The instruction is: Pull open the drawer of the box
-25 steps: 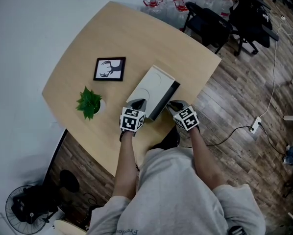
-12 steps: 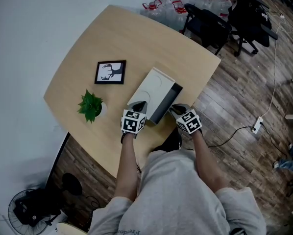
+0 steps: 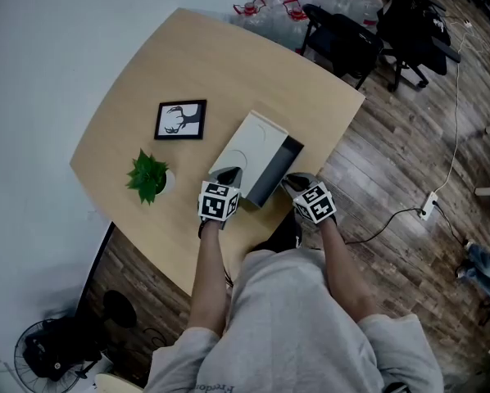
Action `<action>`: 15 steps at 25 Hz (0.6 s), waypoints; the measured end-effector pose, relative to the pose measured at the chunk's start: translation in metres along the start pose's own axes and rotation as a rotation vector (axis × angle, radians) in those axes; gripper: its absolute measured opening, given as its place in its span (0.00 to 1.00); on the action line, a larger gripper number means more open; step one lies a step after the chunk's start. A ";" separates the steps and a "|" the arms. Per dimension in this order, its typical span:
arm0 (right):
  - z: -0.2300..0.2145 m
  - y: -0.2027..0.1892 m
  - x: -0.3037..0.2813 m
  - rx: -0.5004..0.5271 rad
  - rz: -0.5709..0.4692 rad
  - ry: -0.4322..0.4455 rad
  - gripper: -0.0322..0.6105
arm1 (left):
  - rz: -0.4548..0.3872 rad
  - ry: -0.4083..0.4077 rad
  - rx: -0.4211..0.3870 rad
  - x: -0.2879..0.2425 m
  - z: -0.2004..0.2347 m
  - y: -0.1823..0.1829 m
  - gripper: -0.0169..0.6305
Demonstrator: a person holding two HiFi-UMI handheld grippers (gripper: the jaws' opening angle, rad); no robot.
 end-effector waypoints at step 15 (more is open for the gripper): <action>-0.003 -0.007 0.015 -0.002 0.000 0.000 0.16 | 0.002 0.001 -0.004 0.000 -0.001 0.000 0.11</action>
Point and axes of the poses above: the fingertips, and each gripper's own axes: x backward along the fingers, z to its left, y out of its top, the point moved 10 cm from there along x, backward along the fingers, and after that the axes turned 12 degrees about -z, right-handed, at the moved point
